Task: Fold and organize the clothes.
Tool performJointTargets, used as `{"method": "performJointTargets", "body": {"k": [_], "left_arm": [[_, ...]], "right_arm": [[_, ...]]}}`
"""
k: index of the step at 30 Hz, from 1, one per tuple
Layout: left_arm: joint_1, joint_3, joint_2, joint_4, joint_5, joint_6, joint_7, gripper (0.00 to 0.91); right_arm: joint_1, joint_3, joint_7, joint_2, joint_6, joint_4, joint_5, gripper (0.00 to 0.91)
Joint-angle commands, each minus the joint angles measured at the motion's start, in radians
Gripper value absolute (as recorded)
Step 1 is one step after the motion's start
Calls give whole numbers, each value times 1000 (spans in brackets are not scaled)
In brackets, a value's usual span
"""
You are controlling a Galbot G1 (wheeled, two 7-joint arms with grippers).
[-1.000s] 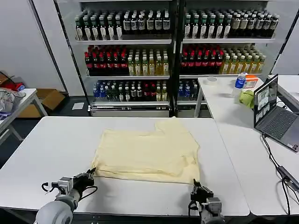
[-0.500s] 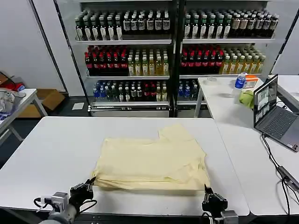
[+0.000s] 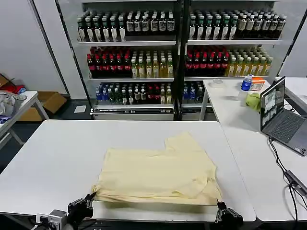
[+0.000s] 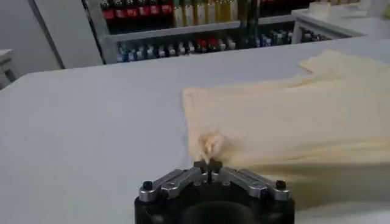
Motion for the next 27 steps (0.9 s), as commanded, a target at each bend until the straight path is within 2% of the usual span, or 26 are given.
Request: {"method": "performJointTargets", "body": {"k": [1,9,14,18,21,24,27], "left_arm": [[40,-13,6,-31,33,20,3,907],[19,-43,40,-28,29,30,12,907],[-57,-60,85,11,-11,21,3,907],[-154,-25,110,84,-74,12,-24,907],[-233,5,122,145,-142,15,-46,907],[-352,44,130,218,-193,18,-60,907],[-456,94,141,272,-237,26,-69,907]], "right_arm": [[-38,10,-7,-10,-22,35,-70,907],[-7,64,-14,-35,-21,65,-40,907],[127,74,16,-56,-27,28,118,907],[259,31,44,-82,-43,-50,229,907],[427,-30,94,-85,-78,-135,329,907],[590,-107,123,-62,-113,-227,373,907],[694,-155,136,-41,-117,-306,385,907]]}}
